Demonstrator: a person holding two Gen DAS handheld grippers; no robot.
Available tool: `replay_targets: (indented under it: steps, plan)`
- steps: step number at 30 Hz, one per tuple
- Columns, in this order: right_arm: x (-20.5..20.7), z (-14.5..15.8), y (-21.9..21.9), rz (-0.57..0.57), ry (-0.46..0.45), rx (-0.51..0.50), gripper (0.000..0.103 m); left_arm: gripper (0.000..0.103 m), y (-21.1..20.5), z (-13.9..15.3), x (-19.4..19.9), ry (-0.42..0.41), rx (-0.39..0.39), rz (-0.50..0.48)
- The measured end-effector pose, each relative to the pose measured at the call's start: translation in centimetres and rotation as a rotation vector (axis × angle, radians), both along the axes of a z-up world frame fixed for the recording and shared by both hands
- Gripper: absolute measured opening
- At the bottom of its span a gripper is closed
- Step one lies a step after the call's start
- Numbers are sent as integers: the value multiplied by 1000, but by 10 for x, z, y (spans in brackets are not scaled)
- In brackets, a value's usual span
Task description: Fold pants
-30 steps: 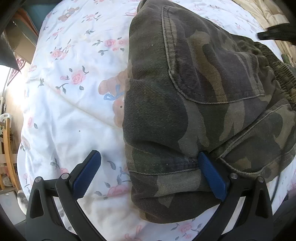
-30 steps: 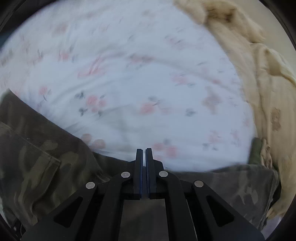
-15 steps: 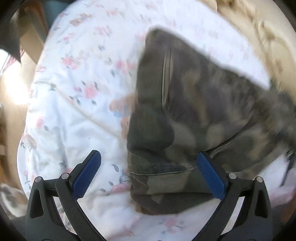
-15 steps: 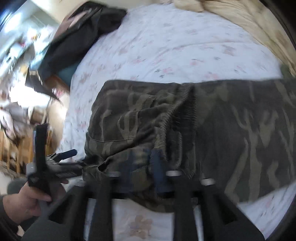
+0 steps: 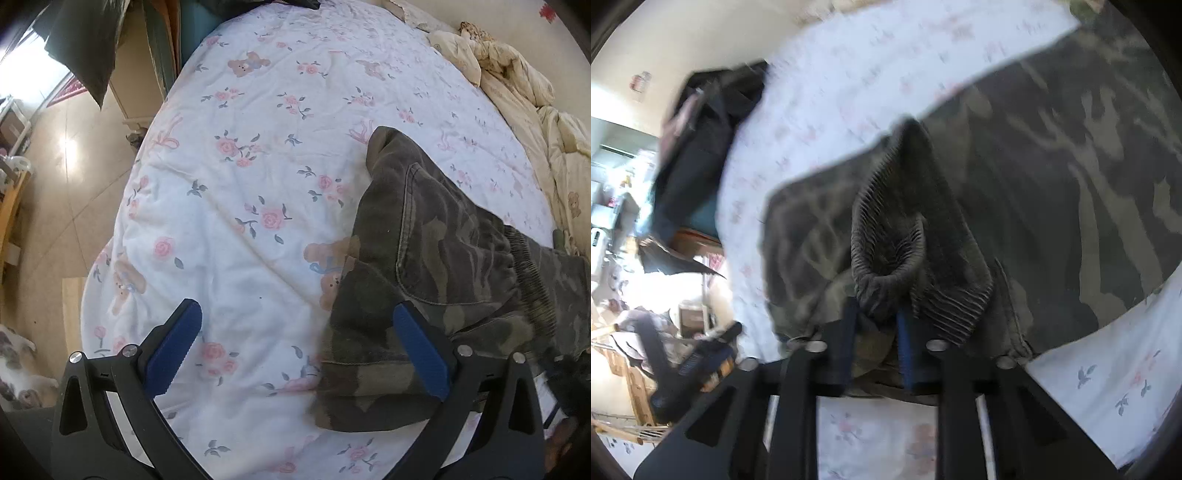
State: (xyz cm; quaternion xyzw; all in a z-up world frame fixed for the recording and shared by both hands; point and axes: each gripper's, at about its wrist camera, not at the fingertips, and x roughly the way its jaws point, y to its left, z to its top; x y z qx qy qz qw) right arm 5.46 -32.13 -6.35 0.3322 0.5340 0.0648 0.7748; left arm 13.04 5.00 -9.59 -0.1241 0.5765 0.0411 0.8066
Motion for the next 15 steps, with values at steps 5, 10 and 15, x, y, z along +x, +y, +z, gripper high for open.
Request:
replay_targets:
  steps: [5, 10, 15]
  plan:
    - [-35, 31, -13, -45, -71, 92, 15, 102, -1, 1, -4, -19, -13, -3]
    - [-62, -17, -34, -181, 48, 148, 16, 102, 1, -2, -5, -20, -23, -13]
    - [-70, -57, -38, -235, 212, 101, 35, 102, 2, -6, -6, 2, -43, -9]
